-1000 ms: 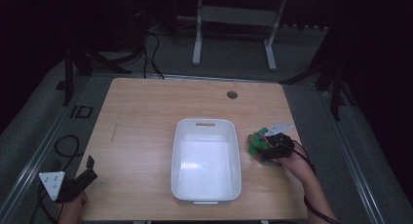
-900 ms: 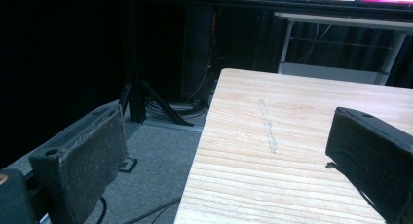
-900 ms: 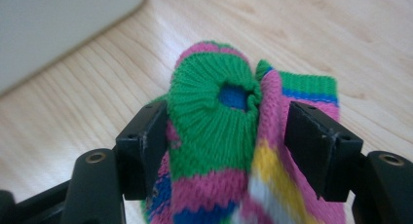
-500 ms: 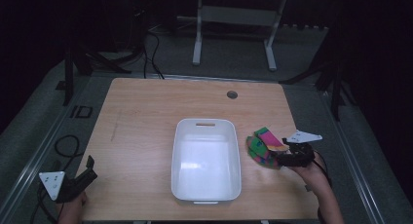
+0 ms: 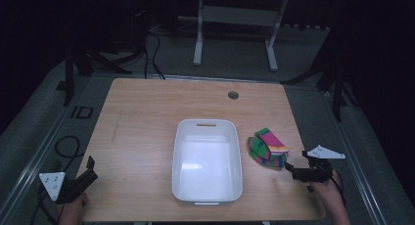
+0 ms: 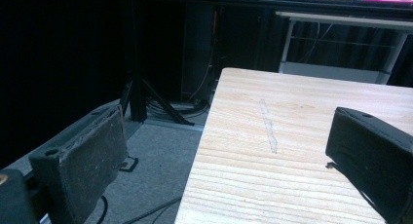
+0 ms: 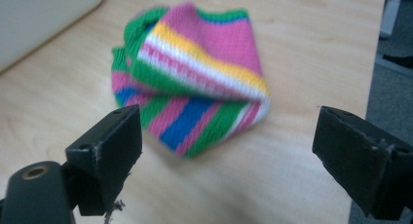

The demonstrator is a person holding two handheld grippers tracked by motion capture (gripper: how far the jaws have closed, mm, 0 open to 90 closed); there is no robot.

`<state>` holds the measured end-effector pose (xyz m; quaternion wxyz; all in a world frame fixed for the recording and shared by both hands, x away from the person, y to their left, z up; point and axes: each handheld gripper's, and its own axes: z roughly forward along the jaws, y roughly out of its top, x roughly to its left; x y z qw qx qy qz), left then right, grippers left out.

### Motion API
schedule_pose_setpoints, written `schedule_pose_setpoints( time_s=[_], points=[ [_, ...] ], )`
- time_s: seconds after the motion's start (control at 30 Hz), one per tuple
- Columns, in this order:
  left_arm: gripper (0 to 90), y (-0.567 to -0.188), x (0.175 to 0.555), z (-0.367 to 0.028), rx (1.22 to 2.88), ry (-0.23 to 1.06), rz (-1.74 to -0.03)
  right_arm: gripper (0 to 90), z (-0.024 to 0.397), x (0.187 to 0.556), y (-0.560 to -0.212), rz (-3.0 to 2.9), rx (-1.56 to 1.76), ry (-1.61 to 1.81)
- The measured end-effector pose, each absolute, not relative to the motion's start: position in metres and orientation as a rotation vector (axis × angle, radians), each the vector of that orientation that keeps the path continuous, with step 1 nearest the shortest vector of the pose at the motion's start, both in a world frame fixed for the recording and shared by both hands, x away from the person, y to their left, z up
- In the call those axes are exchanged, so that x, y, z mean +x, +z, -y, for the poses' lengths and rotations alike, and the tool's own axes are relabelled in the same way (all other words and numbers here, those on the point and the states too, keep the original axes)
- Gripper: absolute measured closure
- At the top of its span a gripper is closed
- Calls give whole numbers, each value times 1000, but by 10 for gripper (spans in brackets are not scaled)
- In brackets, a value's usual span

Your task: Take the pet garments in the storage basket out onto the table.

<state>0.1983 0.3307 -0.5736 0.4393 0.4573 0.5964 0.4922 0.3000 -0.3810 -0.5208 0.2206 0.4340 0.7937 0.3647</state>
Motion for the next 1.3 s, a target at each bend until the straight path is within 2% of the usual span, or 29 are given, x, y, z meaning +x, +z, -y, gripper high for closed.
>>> schedule_pose_setpoints(
  time_s=[0.57,1.3],
  points=[
    [19,-574,198,-330,1137,1228,-1477,106,399,260,-549,-1794,1264,1049],
    [19,-574,198,-330,1135,1228,-1484,128,417,258,-557,-1565,1358,1060]
  ],
)
